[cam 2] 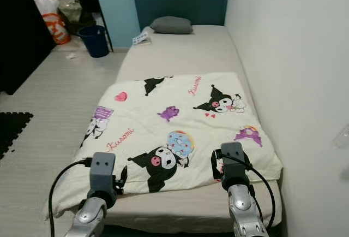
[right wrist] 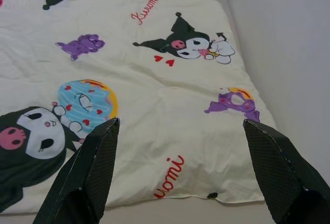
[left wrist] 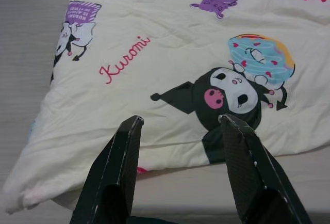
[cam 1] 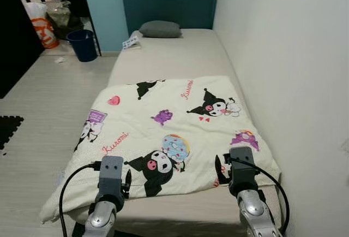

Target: Clean up the room

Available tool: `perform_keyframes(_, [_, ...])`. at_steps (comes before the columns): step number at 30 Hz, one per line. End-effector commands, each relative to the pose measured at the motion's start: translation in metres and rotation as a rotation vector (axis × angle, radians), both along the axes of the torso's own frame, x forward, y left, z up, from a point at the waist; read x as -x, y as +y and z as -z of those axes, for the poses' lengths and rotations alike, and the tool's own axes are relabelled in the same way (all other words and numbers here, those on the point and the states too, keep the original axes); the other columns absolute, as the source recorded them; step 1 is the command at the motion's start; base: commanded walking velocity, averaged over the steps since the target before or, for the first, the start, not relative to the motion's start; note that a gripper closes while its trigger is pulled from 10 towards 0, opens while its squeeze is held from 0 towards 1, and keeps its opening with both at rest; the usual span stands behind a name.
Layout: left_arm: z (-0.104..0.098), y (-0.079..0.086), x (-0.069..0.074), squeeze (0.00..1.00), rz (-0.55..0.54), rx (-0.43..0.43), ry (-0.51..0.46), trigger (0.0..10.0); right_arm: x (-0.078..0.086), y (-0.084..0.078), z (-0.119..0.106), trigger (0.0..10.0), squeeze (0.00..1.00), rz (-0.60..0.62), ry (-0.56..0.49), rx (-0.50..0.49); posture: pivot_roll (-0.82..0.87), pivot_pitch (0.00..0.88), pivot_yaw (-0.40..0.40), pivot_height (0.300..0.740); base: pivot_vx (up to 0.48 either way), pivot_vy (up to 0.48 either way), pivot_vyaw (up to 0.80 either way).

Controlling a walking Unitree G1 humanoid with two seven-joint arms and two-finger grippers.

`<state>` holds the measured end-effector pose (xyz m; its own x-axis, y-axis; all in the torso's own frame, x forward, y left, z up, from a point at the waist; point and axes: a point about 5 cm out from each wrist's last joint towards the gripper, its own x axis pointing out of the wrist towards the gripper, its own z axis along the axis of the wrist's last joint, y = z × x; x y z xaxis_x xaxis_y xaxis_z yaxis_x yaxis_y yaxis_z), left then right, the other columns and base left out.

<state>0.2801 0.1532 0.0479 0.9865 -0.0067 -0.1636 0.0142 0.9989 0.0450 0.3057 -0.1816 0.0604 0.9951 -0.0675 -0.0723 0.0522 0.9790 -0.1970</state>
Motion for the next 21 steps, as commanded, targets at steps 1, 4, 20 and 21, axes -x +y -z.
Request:
perform_keyframes(1, [0.0051,0.0031,0.0024,0.0,0.003,-0.019,0.017,10.0,0.0033,0.0015,0.0029,10.0,0.0,0.001,0.002,-0.01,-0.05,0.108,0.035,0.74,0.0,0.0,0.0])
perform_keyframes(4, [0.0042,0.0044,0.0005,0.0,0.004,-0.031,0.017,10.0,0.0033,0.003,0.003,10.0,0.0,-0.006,0.0,-0.016,-0.05,0.106,0.036,0.74,0.0,0.0,0.0])
perform_keyframes(20, [0.0024,0.0027,-0.0019,0.0,0.012,-0.039,0.009,10.0,0.0,0.0057,-0.0011,10.0,0.0,-0.023,-0.015,-0.019,-0.04,0.105,0.034,0.74,0.0,0.07,0.0])
perform_keyframes(21, [0.0029,0.0028,-0.0017,0.0,0.009,-0.039,0.013,10.0,-0.0001,0.0056,-0.0011,10.0,0.0,-0.023,-0.014,-0.019,-0.04,0.105,0.034,0.74,0.0,0.0,0.0])
